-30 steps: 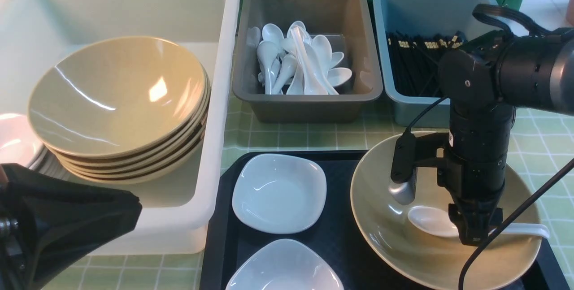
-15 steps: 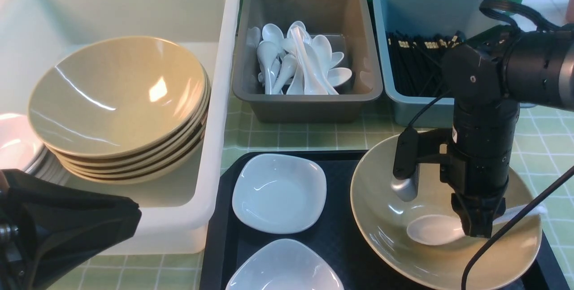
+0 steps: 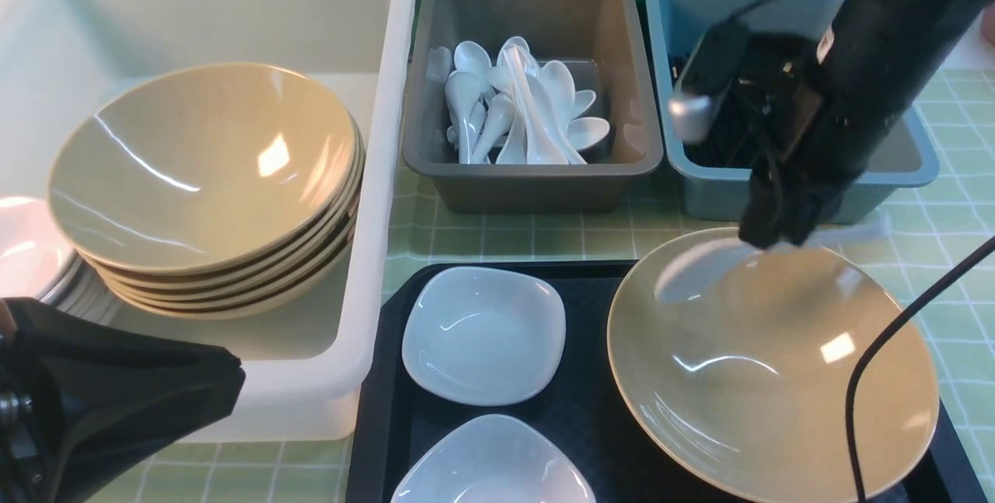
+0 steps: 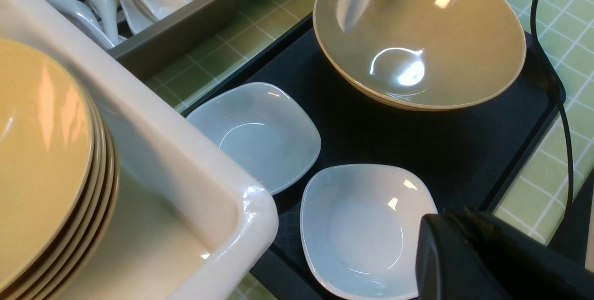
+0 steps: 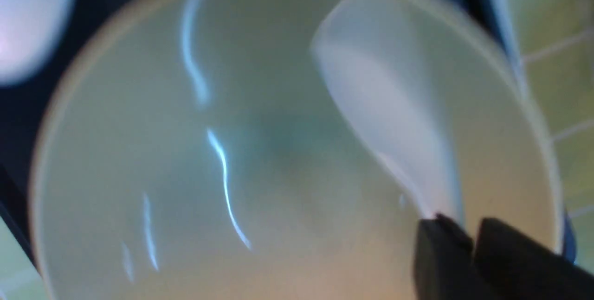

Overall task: On green table put chopsticks spoon bowls plates into blue grey white boxes.
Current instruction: 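Reach down and grasp the white spoon resting in the bowl with the right gripper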

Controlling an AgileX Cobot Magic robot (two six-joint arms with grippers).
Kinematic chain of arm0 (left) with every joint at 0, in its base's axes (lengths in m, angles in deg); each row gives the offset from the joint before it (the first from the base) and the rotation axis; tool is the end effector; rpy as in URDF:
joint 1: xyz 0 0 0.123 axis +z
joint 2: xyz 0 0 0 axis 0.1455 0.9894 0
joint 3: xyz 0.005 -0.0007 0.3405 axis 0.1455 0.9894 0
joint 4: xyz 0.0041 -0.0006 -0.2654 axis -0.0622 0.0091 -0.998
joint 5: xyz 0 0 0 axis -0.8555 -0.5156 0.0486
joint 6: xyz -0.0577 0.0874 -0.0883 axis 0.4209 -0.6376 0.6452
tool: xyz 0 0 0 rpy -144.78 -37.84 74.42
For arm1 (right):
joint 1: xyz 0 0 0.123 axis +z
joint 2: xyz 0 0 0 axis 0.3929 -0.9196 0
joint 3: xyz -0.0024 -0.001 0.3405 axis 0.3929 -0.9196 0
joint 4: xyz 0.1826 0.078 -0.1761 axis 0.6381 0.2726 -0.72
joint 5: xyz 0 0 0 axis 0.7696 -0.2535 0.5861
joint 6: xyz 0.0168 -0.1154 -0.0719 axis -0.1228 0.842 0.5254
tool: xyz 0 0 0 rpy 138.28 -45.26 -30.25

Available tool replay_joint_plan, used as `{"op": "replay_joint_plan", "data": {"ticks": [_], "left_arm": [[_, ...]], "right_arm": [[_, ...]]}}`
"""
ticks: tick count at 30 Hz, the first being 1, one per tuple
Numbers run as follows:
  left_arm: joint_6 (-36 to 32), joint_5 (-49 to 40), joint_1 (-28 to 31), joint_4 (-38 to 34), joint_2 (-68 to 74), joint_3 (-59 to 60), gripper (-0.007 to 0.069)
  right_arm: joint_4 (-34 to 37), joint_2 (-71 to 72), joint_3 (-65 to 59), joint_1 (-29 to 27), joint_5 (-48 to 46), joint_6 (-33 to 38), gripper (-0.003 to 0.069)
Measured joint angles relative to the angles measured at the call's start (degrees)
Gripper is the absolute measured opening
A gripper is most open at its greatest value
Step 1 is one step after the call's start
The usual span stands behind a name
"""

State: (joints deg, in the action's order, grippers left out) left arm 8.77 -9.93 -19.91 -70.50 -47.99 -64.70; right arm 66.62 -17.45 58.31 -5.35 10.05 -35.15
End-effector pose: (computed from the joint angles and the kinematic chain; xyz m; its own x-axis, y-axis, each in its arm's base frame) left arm 0.0684 -0.0814 0.3823 -0.3633 0.4429 -0.8197 0.7588 0.6512 0.0156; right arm 0.3819 0.1431 0.3165 -0.4970 -0.8024 -0.3304 -0.8307 0.5500 -0.0863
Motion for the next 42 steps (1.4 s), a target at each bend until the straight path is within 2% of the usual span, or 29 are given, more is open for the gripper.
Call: {"op": "replay_joint_plan", "data": {"ticks": [2, 9, 13, 16, 17, 19, 20, 21, 23, 28, 32, 37, 40, 42], "left_arm": [[0.00, 0.00, 0.00, -0.05, 0.00, 0.00, -0.0001], [0.78, 0.29, 0.00, -0.05, 0.00, 0.00, -0.0001], [0.90, 0.29, 0.00, -0.05, 0.00, 0.00, -0.0001], [1.58, 0.29, 0.00, -0.05, 0.00, 0.00, -0.0001], [1.86, 0.29, 0.00, -0.05, 0.00, 0.00, -0.0001], [1.93, 0.29, 0.00, -0.05, 0.00, 0.00, -0.0001], [1.93, 0.29, 0.00, -0.05, 0.00, 0.00, -0.0001], [1.98, 0.36, 0.00, -0.05, 0.00, 0.00, -0.0001], [2.22, 0.83, 0.00, -0.05, 0.00, 0.00, -0.0001], [2.34, 2.66, 0.00, -0.15, 0.00, 0.00, -0.0001], [2.39, 3.50, 0.00, -0.15, 0.00, 0.00, -0.0001], [2.38, 3.50, 0.00, -0.18, 0.00, 0.00, -0.0001], [2.38, 3.50, 0.00, -0.18, -0.05, 0.00, -0.0001], [2.38, 3.16, 0.00, -0.18, -0.05, 0.00, -0.0001]], "right_arm": [[3.52, 0.00, 2.30, -0.20, 1.62, -1.80, 0.0032], [10.69, -1.79, 8.06, -0.20, 14.19, -11.62, 0.0021], [8.92, -2.48, 8.67, -0.20, 11.72, -16.40, 0.0027], [1.87, -1.96, 8.67, -0.20, 6.66, -23.44, 0.0059], [-2.21, -0.95, 7.91, -0.27, 4.51, -27.27, 0.0087], [-4.91, 1.58, 4.85, -0.45, 4.47, -32.33, 0.0135], [-4.91, 1.89, 4.43, -0.45, 4.58, -32.33, 0.0135], [-5.56, 4.40, -0.12, -0.51, 5.66, -37.77, 0.0191], [-5.69, 6.70, -5.64, -0.51, 6.88, -43.58, 0.0267], [-5.69, 6.55, -17.10, -0.51, 13.34, -52.80, 0.0435], [-5.69, 4.18, -22.62, -0.51, 20.20, -55.28, 0.0474], [-5.43, 0.62, -24.16, -0.51, 23.52, -55.28, 0.0452], [-4.54, 0.01, -24.18, -0.51, 24.18, -53.16, 0.0342], [-4.29, 0.81, -24.07, -0.51, 24.30, -51.37, 0.0203]]}}
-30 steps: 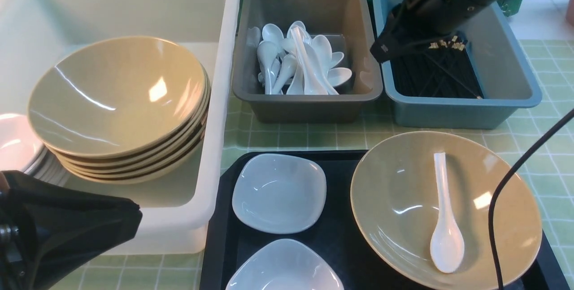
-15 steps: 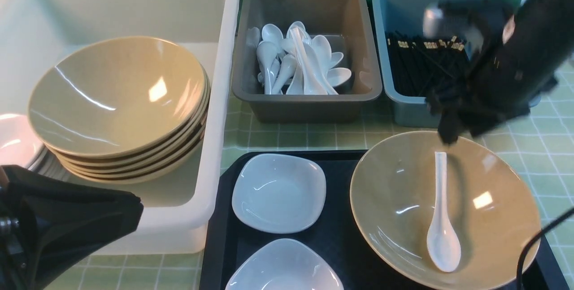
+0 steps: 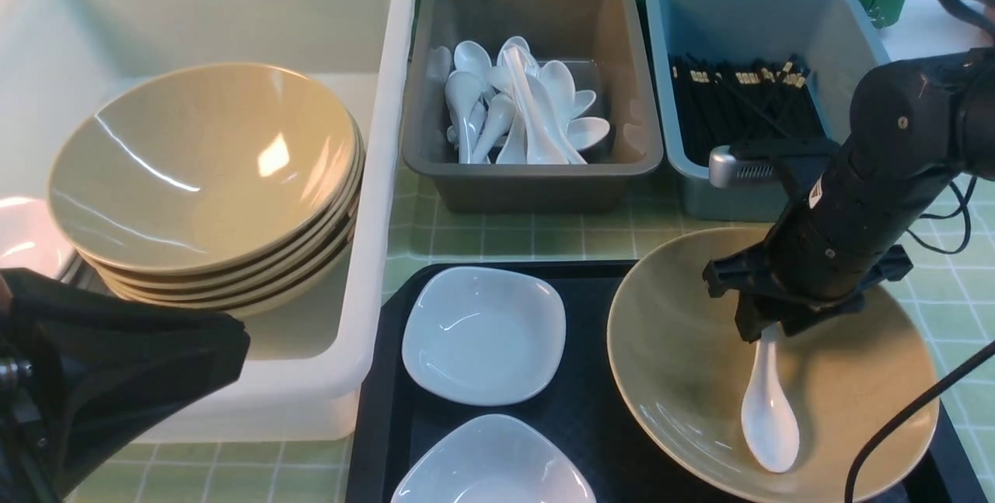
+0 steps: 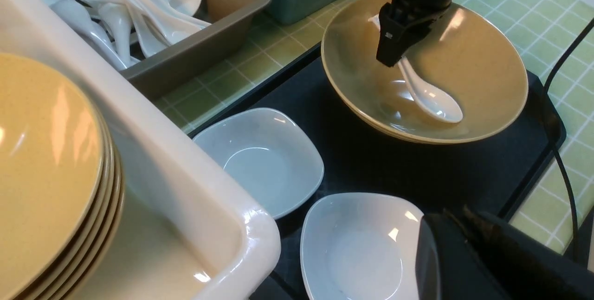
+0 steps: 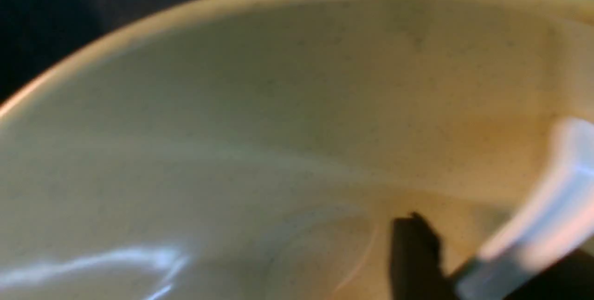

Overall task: On green table put chopsticks spoon bowls plates into blue grey white boxes.
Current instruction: 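Reach down and grasp the white spoon resting in the bowl with the right gripper, then place the white spoon into the bin of spoons with the right gripper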

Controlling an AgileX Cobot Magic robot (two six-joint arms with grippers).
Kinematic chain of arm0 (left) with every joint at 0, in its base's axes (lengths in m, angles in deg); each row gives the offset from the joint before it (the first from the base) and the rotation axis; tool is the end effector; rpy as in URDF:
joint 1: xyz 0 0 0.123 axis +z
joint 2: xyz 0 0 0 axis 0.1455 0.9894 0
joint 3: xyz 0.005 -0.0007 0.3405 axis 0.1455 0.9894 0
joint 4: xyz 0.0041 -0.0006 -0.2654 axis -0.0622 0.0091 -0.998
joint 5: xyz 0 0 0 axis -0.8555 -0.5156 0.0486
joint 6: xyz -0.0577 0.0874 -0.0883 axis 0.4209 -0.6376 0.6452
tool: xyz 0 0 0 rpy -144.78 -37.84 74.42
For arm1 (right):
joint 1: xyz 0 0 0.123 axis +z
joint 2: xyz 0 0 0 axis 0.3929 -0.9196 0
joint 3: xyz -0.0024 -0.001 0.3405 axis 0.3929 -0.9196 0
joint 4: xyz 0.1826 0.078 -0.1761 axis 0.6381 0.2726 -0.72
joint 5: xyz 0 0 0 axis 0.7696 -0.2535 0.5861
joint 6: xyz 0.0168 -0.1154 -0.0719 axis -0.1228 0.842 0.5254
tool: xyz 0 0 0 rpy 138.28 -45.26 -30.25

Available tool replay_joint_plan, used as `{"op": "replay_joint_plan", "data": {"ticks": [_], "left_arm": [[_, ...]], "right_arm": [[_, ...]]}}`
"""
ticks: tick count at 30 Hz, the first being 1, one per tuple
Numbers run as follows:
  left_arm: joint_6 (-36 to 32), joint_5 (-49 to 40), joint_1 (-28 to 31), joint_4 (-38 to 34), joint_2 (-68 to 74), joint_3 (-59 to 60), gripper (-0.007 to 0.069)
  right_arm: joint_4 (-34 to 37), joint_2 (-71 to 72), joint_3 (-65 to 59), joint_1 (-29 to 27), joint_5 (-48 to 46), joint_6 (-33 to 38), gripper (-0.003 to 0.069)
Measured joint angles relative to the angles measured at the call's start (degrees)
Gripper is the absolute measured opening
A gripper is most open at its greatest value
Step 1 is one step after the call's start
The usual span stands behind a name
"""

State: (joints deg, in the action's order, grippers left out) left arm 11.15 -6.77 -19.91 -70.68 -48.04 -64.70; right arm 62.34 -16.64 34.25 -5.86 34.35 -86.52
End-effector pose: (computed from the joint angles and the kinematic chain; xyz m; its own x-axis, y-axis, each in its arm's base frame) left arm 0.0728 -0.0824 0.3883 -0.3660 0.3816 -0.8488 0.7323 0.6809 -0.0097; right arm 0.3628 0.1208 0.2129 -0.9498 -0.0590 -0.3074 -0.1018 0.9869 0.1252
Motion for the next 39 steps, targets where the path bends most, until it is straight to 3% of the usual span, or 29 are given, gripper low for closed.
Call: {"op": "replay_joint_plan", "data": {"ticks": [1, 2, 11, 15, 19, 25, 28, 34, 36, 39], "left_arm": [[0.00, -0.07, 0.00, 0.00, 0.00, 0.00, -0.0001], [0.00, -0.14, 0.00, 0.00, 0.00, 0.00, -0.0001], [0.00, -0.60, 0.00, 0.00, 0.00, 0.00, -0.0001], [0.00, -0.48, 0.00, 0.00, -0.02, 0.00, -0.0001], [0.00, -0.03, 0.00, 0.00, -0.02, 0.00, -0.0001], [0.00, 0.14, 0.00, 0.00, -0.02, 0.00, -0.0001], [0.00, 0.14, 0.00, 0.00, -0.02, 0.00, -0.0001], [0.00, 0.14, 0.00, 0.00, -0.02, 0.00, -0.0001], [0.00, 0.14, 0.00, 0.00, -0.02, 0.00, -0.0001], [0.66, 0.14, 0.00, 0.00, -0.02, 0.00, -0.0001]], "right_arm": [[0.05, 0.65, 0.18, 0.05, -0.12, 0.82, 0.0139], [0.12, 1.44, 0.62, 0.05, -0.48, 1.41, 0.0123], [3.70, 7.23, 13.43, 0.05, -0.16, 7.18, 0.0129], [9.32, 5.02, 21.31, 1.17, 10.07, 9.95, 0.0129], [11.85, -3.50, 28.97, 2.98, 26.48, 10.85, 0.0129], [12.03, -15.36, 36.48, 3.13, 32.49, 10.85, 0.0150], [12.03, -19.16, 39.30, 3.13, 33.22, 10.87, 0.0255], [12.03, -19.44, 40.25, 3.13, 31.66, 11.09, 0.0582], [12.03, -18.52, 40.25, 3.08, 27.39, 12.64, 0.0647], [11.78, -15.42, 40.25, 3.08, 14.28, 20.58, 0.0681]]}}
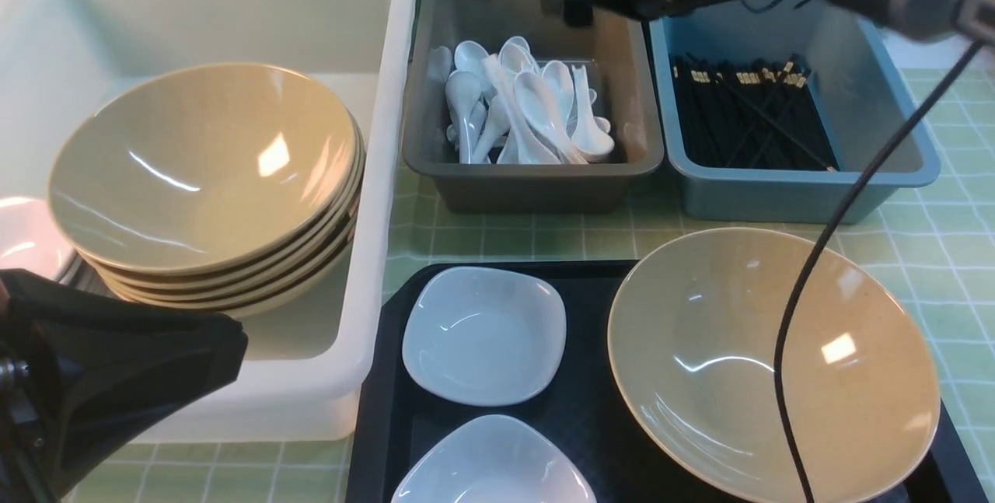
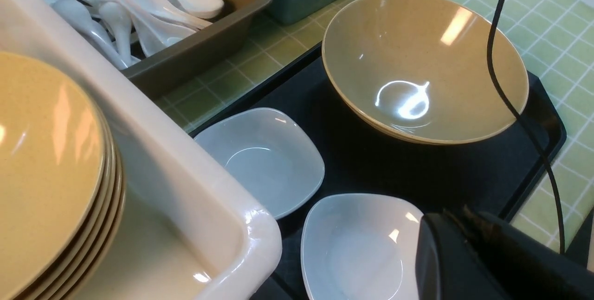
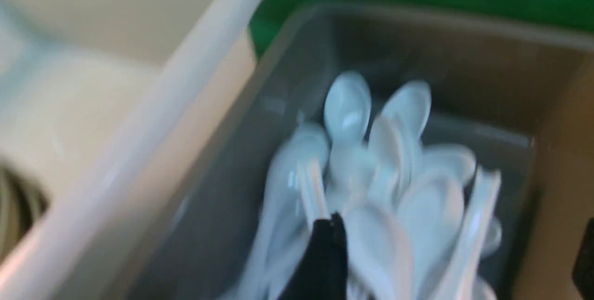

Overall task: On green table put chopsticks spoon bowls plates into blue grey white boxes.
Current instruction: 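Place the white spoon into the bin of spoons with the right gripper, then grasp the large bowl on the tray by its rim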

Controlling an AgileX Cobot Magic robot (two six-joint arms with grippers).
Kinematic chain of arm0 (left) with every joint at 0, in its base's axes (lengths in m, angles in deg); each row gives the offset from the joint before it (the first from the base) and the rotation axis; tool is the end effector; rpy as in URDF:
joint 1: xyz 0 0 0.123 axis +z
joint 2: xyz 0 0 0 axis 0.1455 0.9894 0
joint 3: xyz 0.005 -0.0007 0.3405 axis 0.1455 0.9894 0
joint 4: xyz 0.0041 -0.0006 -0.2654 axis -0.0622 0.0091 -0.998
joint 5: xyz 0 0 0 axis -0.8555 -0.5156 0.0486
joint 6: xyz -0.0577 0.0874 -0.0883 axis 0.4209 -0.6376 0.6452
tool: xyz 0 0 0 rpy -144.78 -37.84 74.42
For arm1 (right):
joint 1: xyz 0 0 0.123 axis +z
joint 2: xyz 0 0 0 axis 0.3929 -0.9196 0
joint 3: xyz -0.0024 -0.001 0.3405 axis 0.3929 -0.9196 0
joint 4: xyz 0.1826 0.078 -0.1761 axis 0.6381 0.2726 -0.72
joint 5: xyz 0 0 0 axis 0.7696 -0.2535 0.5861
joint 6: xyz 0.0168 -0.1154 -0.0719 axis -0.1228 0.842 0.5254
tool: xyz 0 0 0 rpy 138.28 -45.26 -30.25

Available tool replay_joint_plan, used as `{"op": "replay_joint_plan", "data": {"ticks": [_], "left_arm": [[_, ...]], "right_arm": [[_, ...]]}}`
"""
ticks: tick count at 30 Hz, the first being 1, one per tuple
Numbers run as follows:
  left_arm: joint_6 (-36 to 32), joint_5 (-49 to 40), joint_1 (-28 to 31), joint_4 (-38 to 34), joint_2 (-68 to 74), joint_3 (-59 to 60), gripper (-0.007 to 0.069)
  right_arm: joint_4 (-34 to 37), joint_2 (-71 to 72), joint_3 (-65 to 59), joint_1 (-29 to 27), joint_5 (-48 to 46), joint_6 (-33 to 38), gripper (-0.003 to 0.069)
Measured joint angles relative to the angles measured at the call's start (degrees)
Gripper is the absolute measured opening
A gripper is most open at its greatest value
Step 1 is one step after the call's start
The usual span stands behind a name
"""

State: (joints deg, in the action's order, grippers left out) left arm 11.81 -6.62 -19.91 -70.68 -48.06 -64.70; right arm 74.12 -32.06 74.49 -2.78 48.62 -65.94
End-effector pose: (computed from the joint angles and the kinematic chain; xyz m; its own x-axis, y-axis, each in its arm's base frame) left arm 0.0729 -0.0824 0.3887 -0.3728 0.3720 -0.8501 0.7275 0.6859 -0.0189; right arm 0.5190 0.2122 0.3472 -0.5089 -0.1220 -0.8521 -0.4215 0.8984 0.1231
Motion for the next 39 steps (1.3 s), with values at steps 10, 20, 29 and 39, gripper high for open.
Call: {"op": "replay_joint_plan", "data": {"ticks": [10, 20, 29, 39], "left_arm": [[11.21, 4.26, 0.00, 0.19, 1.14, 0.00, 0.0004], [16.21, 11.03, 0.00, 0.94, 18.10, 0.00, 0.0304], [-0.03, 10.28, 0.00, -15.26, 37.57, -6.09, 0.0610], [-3.20, 6.85, -5.54, -16.61, 60.24, -23.32, 0.0612]], "right_arm": [[-4.12, 17.01, 0.21, -0.04, -35.47, 8.71, 0.0660], [0.10, 39.68, -9.57, 0.27, -38.75, 11.85, 0.0397], [2.25, 59.42, -34.39, 0.27, -38.75, 15.19, 0.0056], [6.07, 71.82, -45.95, 0.27, -36.87, 18.71, 0.0024]]}}
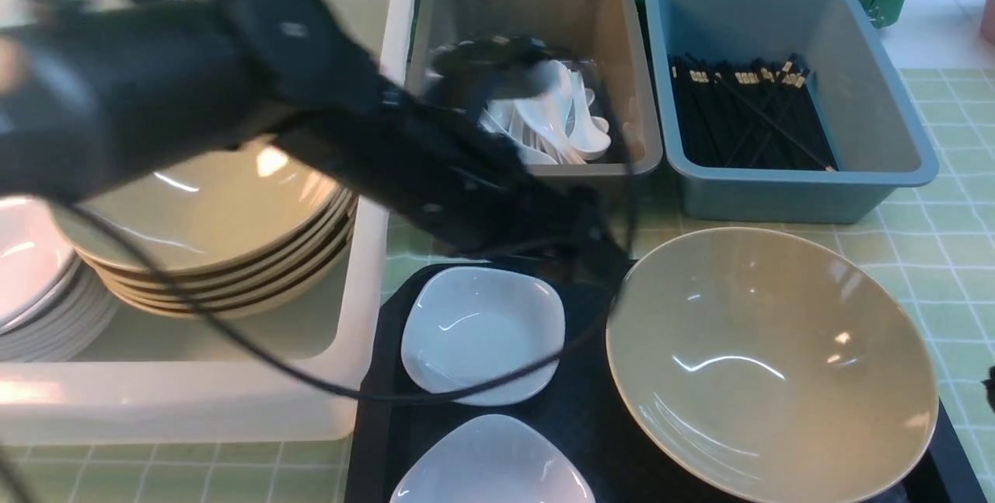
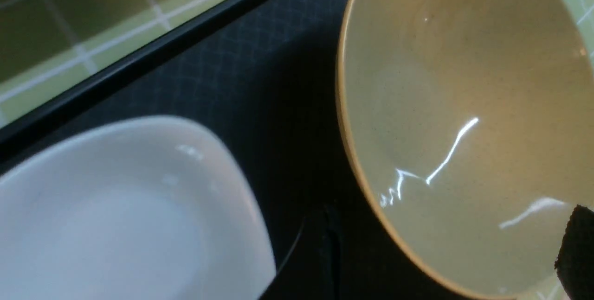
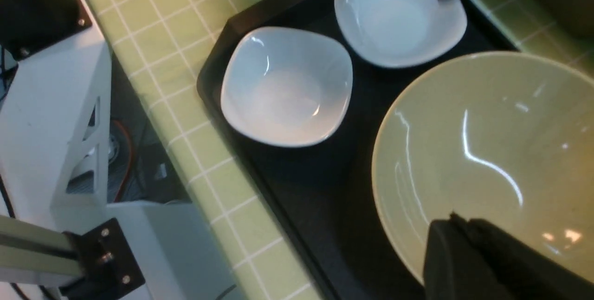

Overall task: On green table put chopsticks spoon bowls plates into blue grey white boxes.
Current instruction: 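Grasp the large bowl on the tray by its rim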

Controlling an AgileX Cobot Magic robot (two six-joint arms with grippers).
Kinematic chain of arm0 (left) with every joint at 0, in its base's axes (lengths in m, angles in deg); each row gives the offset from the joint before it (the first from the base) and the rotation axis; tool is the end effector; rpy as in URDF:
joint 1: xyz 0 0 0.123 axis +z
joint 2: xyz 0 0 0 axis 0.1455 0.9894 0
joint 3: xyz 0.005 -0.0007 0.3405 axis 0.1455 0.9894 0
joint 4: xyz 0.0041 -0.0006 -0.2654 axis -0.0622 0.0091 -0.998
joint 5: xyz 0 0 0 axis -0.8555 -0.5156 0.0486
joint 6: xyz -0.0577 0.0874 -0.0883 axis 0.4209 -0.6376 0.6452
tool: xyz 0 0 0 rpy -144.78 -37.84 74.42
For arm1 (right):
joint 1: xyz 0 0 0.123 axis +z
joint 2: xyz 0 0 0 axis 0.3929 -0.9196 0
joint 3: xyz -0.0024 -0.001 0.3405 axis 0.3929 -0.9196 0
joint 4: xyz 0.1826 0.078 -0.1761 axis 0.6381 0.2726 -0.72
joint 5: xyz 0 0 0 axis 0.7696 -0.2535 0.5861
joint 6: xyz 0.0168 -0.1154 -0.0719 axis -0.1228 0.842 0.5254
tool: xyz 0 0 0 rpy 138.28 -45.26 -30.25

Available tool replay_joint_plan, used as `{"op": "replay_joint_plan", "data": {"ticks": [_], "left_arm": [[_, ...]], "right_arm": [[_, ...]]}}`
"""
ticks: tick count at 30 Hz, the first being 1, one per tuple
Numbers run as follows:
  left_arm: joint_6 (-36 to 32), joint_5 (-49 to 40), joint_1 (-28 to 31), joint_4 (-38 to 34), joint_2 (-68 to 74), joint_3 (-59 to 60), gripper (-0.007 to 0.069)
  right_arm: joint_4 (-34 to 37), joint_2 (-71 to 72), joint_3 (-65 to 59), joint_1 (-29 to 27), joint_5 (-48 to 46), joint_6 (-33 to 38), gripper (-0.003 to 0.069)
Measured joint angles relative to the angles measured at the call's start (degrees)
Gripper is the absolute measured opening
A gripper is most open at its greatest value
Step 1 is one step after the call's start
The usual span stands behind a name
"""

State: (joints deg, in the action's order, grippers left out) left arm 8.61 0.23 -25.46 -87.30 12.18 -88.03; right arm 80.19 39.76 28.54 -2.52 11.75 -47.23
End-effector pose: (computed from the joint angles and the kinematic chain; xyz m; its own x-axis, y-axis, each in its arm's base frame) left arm 0.2980 -0.2721 0.2887 -0.7391 0.4483 -0.5028 0.6581 0.6397 -0.3971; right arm 0.0899 0.0848 0.4180 -0.3840 -0.4835 -0.7866 -0.7499 0.6603 -0.0398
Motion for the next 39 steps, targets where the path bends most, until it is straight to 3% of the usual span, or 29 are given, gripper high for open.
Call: {"op": "replay_joint_plan", "data": {"ticks": [4, 9, 12, 17, 18, 19, 22, 25, 39], "left_arm": [[3.08, -0.48, -2.62, 2.67, 6.67, -5.46, 0.0609], [11.95, -0.84, -2.94, 8.47, 15.71, -11.76, 0.0572], [13.16, 0.08, -2.94, 8.70, 18.13, -12.94, 0.0559], [11.58, 0.85, -2.94, 6.56, 20.48, -13.26, 0.0468], [10.25, 0.91, -2.94, 5.73, 21.15, -13.26, 0.0390], [10.13, 0.91, -2.94, 5.53, 21.16, -13.26, 0.0379], [8.31, 0.52, -3.06, 3.00, 21.47, -13.31, 0.0141], [6.74, -0.46, -3.12, 1.99, 21.20, -13.38, 0.0023], [4.65, -3.96, -0.21, 5.75, 6.62, -13.32, 0.0017]], "right_arm": [[0.12, 0.79, 0.00, 0.00, 0.25, 0.04, 0.0024], [0.12, 0.90, 0.00, 0.00, -0.23, 0.16, 0.0024], [0.12, 0.90, 0.00, 0.00, -0.83, 0.26, 0.0024], [0.12, 0.90, 0.00, 0.00, -0.84, 1.56, 0.0024], [0.12, 0.90, 0.00, 0.00, -0.84, 1.87, 0.0025], [0.12, 0.90, 0.00, 0.00, -0.84, 1.86, 0.0025], [0.12, 0.90, 0.00, 0.00, -0.84, 1.88, 0.0025], [0.12, 0.90, 0.00, 0.00, -0.84, 1.92, 0.0027], [0.14, 0.90, 0.00, 0.00, -0.84, 2.31, 0.0035]]}}
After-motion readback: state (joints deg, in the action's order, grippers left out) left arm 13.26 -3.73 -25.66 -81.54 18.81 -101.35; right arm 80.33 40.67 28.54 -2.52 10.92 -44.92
